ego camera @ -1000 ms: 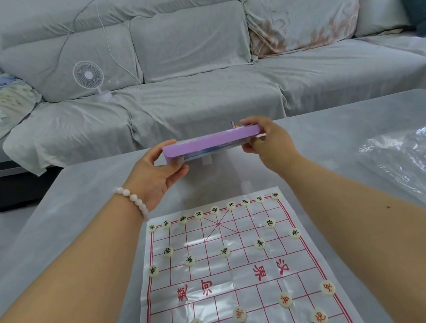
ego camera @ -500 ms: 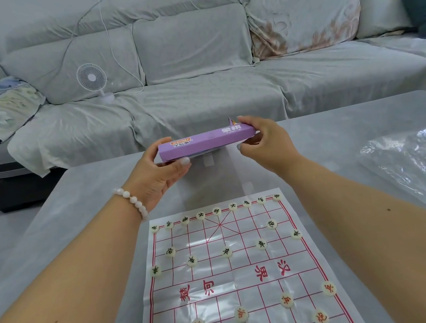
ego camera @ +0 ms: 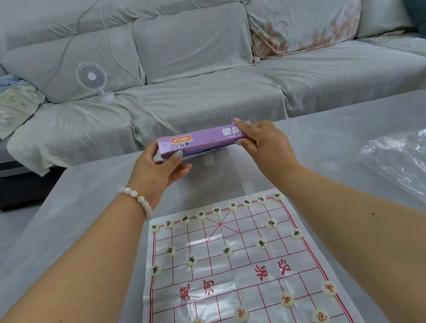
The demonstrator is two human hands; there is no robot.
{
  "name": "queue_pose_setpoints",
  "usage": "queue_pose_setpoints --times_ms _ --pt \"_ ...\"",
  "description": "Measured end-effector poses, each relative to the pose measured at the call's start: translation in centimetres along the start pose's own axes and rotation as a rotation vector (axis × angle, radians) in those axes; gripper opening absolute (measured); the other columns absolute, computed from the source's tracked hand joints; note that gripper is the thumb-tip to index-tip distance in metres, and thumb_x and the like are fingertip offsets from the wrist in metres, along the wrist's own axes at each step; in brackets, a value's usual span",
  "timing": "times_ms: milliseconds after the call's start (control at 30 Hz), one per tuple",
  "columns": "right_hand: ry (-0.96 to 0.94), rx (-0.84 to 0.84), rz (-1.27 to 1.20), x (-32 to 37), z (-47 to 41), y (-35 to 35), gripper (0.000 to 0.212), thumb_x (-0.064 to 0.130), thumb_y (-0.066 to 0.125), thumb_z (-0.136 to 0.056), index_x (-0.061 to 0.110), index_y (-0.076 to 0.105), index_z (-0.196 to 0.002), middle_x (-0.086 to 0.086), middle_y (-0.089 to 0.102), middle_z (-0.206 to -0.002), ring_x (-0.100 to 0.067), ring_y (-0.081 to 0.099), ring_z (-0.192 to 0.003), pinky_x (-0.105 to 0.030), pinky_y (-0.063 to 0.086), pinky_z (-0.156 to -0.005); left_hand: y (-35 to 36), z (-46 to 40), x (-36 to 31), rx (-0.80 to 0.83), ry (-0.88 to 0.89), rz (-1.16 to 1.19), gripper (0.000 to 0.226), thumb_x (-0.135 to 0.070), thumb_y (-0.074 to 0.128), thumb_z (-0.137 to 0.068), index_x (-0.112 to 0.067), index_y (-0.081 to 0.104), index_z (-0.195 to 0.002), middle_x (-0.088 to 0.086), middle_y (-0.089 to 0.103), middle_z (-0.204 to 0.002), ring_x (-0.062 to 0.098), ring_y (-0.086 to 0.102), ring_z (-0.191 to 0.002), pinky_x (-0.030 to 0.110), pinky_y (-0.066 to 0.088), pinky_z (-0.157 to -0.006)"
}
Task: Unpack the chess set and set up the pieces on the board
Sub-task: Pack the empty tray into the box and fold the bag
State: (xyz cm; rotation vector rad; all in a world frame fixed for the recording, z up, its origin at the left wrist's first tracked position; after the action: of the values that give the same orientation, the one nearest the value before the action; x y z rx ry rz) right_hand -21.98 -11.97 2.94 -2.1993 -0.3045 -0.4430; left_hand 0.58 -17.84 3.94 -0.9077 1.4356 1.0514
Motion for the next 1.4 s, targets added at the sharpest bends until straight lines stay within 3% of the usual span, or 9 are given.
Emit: queue_pose_setpoints --times_ms 167,367,533,767,967,1133,1233,1300,1400 --pt "-0.085 -0.193 -0.031 -0.3 0.5 0.5 0.031 0.012 0.058 -0.088 0.008 0.066 -0.118 -0.019 0.064 -0.097 -0.033 0.063 -0.08 -0.023 0.04 -0.068 0.2 0.0 -0.2 0.05 -0.023 0.195 0.042 0.004 0.06 -0.084 -0.01 0.052 -0.122 0.012 0.067 -0.105 0.024 0.07 -0.087 0.026 0.057 -0.077" --pt "-0.101 -0.261 -0.074 0.4 0.8 0.1 0.028 0.016 0.065 -0.085 0.007 0.068 -0.111 -0.014 0.065 -0.092 -0.023 0.061 -0.072 -0.031 0.053 -0.063 0.1 -0.2 -0.3 0.051 -0.042 0.308 0.035 0.002 0.056 -0.088 -0.007 0.049 -0.121 0.017 0.065 -0.109 0.025 0.069 -0.09 0.022 0.056 -0.075" --pt "0.246 -0.069 -0.4 0.0 0.1 0.2 0.053 0.029 0.062 -0.089 0.02 0.045 -0.139 -0.005 0.056 -0.106 -0.013 0.063 -0.077 -0.019 0.054 -0.068 -0.3 -0.3 0.0 0.045 -0.097 0.228 0.04 0.009 0.053 -0.087 -0.009 0.049 -0.123 0.021 0.065 -0.106 0.028 0.07 -0.086 0.022 0.057 -0.068" --pt "0.361 -0.065 -0.481 0.2 -0.2 0.0 0.03 0.017 0.068 -0.085 0.013 0.061 -0.114 -0.004 0.059 -0.103 -0.021 0.065 -0.073 -0.004 0.04 -0.045 0.0 0.0 0.8 -0.012 -0.104 0.128 0.039 0.008 0.055 -0.087 -0.012 0.053 -0.121 0.02 0.067 -0.103 0.03 0.071 -0.083 0.023 0.057 -0.063" --pt "0.852 -0.064 -0.801 0.5 -0.4 2.5 0.068 0.02 0.069 -0.082 0.006 0.028 -0.134 -0.002 0.057 -0.083 -0.025 0.068 -0.081 -0.035 0.055 -0.081 1.8 0.9 1.9 -0.143 -0.102 0.087 0.041 0.007 0.06 -0.085 -0.014 0.054 -0.12 0.017 0.068 -0.1 0.026 0.071 -0.071 0.028 0.059 -0.064" --pt "1.111 -0.009 -1.214 3.3 0.6 5.6 0.054 0.019 0.072 -0.081 0.004 0.031 -0.114 -0.017 0.058 -0.103 -0.034 0.067 -0.09 -0.047 0.058 -0.075 4.7 1.3 3.2 -0.098 -0.142 0.021 0.045 0.006 0.058 -0.086 -0.013 0.047 -0.125 0.023 0.067 -0.096 0.025 0.069 -0.065 0.033 0.059 -0.068" --pt "1.164 0.092 -1.154 3.5 1.0 7.0 0.054 0.021 0.07 -0.079 0.002 0.036 -0.117 -0.02 0.058 -0.102 -0.036 0.067 -0.088 -0.048 0.058 -0.067 5.9 2.1 3.7 0.078 -0.235 0.021 0.05 0.012 0.051 -0.088 -0.019 0.045 -0.127 0.025 0.066 -0.087 0.025 0.068 -0.064 0.034 0.058 -0.07" --pt "1.18 0.157 -1.154 2.9 1.0 6.9 0.032 0.015 0.063 -0.081 0.002 0.05 -0.107 -0.019 0.059 -0.093 -0.034 0.065 -0.083 -0.044 0.058 -0.058 5.5 2.3 3.8 0.144 -0.287 -0.057 0.056 0.013 0.05 -0.087 -0.025 0.045 -0.128 0.024 0.065 -0.088 0.028 0.066 -0.067 0.035 0.057 -0.07" --pt "1.208 0.214 -1.083 1.0 1.3 6.1 0.005 0.013 0.053 -0.09 0.008 0.052 -0.088 -0.016 0.06 -0.094 -0.027 0.06 -0.079 -0.032 0.051 -0.053 3.1 1.1 4.4 0.031 -0.303 -0.172 0.049 0.008 0.049 -0.086 -0.026 0.051 -0.123 0.016 0.064 -0.085 0.025 0.063 -0.06 0.032 0.057 -0.056"
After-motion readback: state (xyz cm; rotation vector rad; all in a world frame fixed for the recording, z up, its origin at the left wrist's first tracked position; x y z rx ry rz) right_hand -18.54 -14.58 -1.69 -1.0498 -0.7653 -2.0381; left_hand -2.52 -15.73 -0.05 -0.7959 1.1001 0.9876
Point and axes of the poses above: each hand's wrist, its own z-axis away from the middle knuckle, its own y-axis out of the palm, x = y × z, the point moved 3 cm from there along -z, towards the middle knuckle
